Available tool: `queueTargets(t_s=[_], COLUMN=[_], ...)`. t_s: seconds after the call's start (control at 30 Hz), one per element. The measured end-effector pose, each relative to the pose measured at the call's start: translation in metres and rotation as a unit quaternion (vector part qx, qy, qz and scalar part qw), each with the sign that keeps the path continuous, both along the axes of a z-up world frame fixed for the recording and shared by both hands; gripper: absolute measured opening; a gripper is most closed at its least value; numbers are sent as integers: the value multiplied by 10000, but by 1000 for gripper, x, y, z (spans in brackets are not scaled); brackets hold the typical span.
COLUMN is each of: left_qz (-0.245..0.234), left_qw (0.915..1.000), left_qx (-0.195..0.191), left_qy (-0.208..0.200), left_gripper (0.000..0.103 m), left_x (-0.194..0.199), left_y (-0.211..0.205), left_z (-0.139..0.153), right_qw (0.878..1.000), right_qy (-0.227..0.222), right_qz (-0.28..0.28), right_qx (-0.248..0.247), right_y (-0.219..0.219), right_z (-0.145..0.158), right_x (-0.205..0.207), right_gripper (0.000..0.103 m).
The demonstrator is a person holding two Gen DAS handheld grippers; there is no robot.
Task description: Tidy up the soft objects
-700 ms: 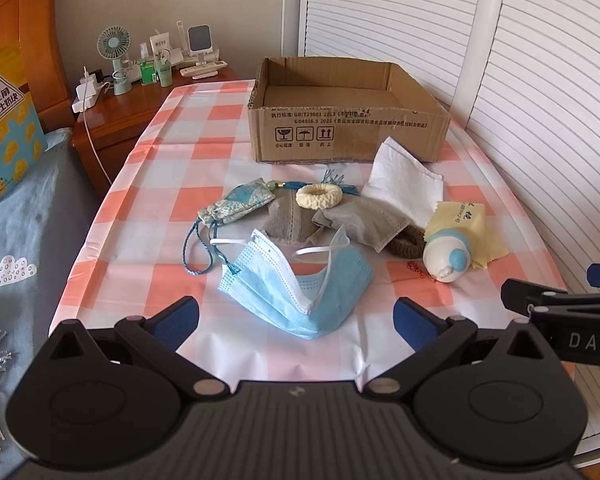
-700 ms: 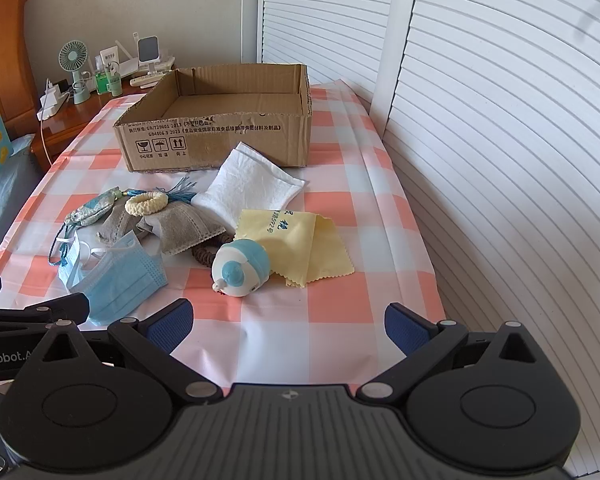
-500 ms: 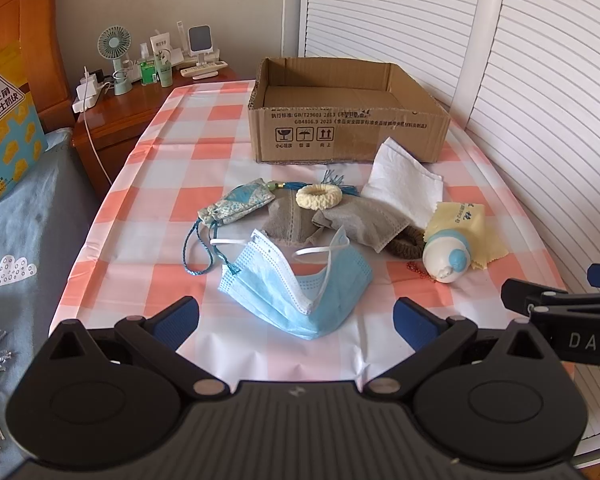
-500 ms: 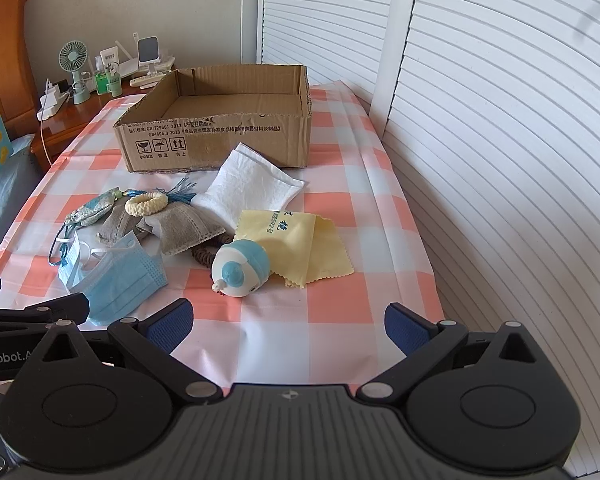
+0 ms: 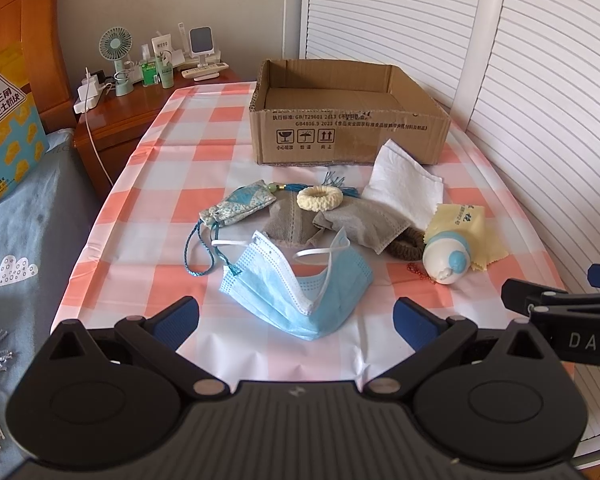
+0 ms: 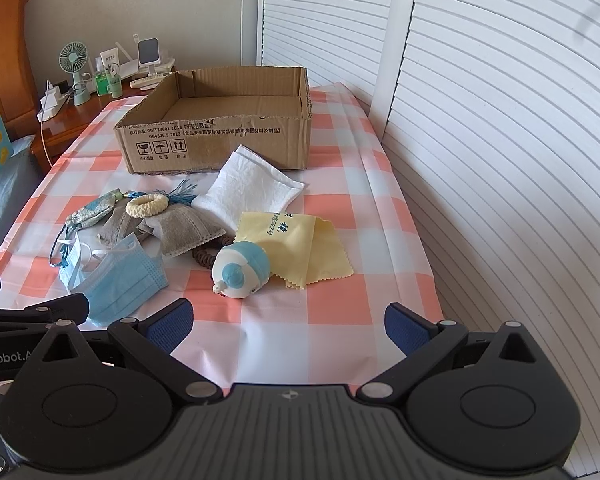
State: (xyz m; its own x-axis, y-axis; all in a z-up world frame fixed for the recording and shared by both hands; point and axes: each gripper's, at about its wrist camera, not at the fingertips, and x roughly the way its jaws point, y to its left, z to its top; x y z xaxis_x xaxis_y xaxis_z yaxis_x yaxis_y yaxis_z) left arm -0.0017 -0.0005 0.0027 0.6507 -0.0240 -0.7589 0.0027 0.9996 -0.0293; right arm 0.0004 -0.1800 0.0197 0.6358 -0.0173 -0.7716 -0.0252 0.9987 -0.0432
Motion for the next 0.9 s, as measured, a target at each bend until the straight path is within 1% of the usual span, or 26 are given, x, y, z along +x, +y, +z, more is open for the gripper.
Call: queueTargets(t_s=[0.7,0.9], left_qz=[0,4], left_qw=[10000,10000], left_qx=[-2,-11], left_qy=[-6,-10], left_gripper=[102,102], left_x=[0,0], left_y=[0,1], left_z=[-1,0], right_qw=[10000,10000], right_qy=[-12,-22], right_qz=[5,30], right_qx=[-1,12], right_y=[1,0], right_z=[-2,4], right_x=[0,0], right_gripper=[103,103])
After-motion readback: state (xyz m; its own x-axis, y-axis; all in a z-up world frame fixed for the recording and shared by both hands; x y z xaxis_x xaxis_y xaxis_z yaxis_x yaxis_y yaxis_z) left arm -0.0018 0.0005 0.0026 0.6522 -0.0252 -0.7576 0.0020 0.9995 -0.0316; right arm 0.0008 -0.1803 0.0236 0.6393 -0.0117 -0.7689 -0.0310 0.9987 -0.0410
